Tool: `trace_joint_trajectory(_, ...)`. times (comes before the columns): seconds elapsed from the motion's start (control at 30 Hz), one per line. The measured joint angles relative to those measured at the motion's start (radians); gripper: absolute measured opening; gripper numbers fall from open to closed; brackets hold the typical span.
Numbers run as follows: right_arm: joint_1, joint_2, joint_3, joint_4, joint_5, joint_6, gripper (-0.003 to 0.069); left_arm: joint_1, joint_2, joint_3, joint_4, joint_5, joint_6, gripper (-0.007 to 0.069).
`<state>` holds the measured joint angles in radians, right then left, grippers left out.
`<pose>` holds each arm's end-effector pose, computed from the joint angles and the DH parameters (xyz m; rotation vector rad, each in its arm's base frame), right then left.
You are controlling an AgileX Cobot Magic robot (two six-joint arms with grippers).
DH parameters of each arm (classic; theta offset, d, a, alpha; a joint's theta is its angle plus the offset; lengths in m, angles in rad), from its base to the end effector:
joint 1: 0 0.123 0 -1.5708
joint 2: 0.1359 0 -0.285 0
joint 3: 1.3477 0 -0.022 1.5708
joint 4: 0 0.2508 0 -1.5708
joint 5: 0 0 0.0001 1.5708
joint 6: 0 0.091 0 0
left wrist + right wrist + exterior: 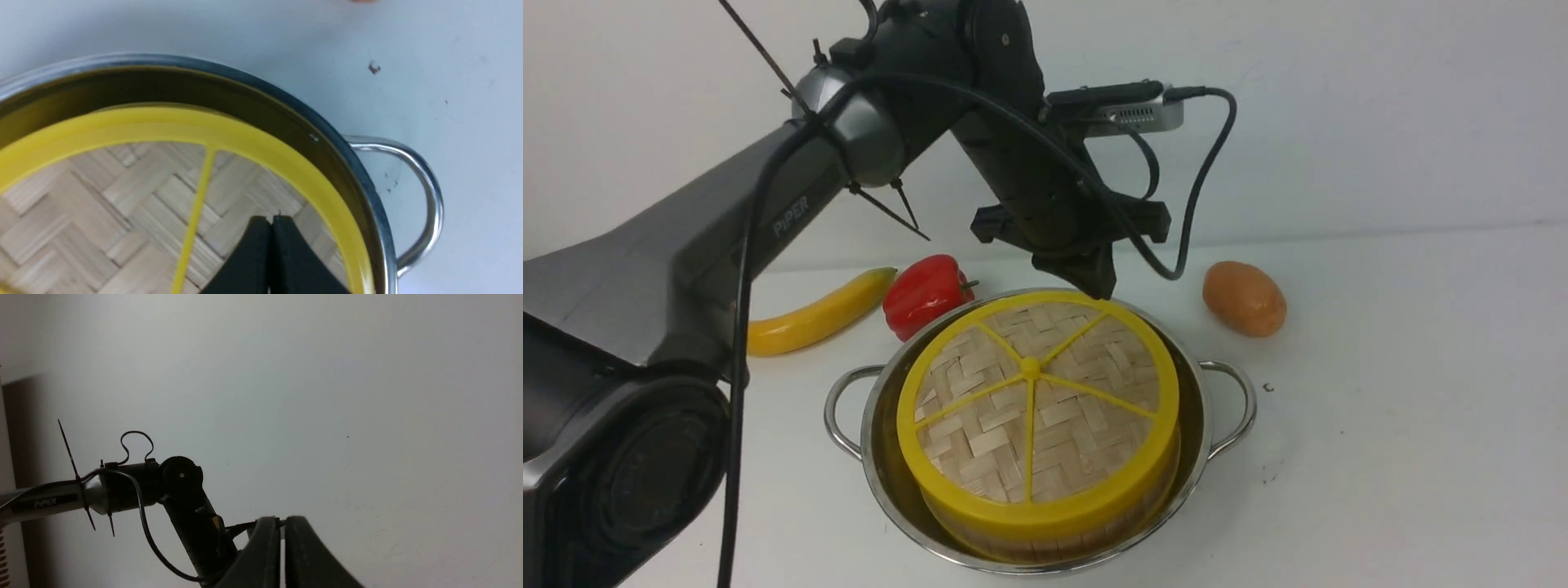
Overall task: Place the steamer in the pot on the white table, and put the lid on the steamer.
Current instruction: 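Place the yellow bamboo steamer lid onto the steamer in the pot with the left gripper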
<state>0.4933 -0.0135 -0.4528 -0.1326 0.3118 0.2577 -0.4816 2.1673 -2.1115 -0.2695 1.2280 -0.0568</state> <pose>0.0081 0.0001 0.3302 -0.2074 1.3278 0.5024 0.4092 -0.2396 0.2831 0.5334 2.7587 -0.5106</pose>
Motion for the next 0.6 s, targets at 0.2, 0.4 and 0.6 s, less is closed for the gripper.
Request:
trace_joint_trajectory(0.2,0.0,0.0,0.0,0.0,-0.001,0.0,-0.0008,-0.008,-0.069,0.019,-0.004,0.007,0.073,-0.0064)
trace_joint_trajectory(0.4,0.0,0.0,0.0,-0.001,-0.001,0.0,-0.0008,-0.008,-0.39,0.162,0.027,0.009,0.107,-0.0064)
trace_joint_trajectory(0.6,0.0,0.0,0.0,-0.001,-0.001,0.0,-0.0008,-0.008,-0.513,0.334,-0.022,-0.059,0.116,-0.0064)
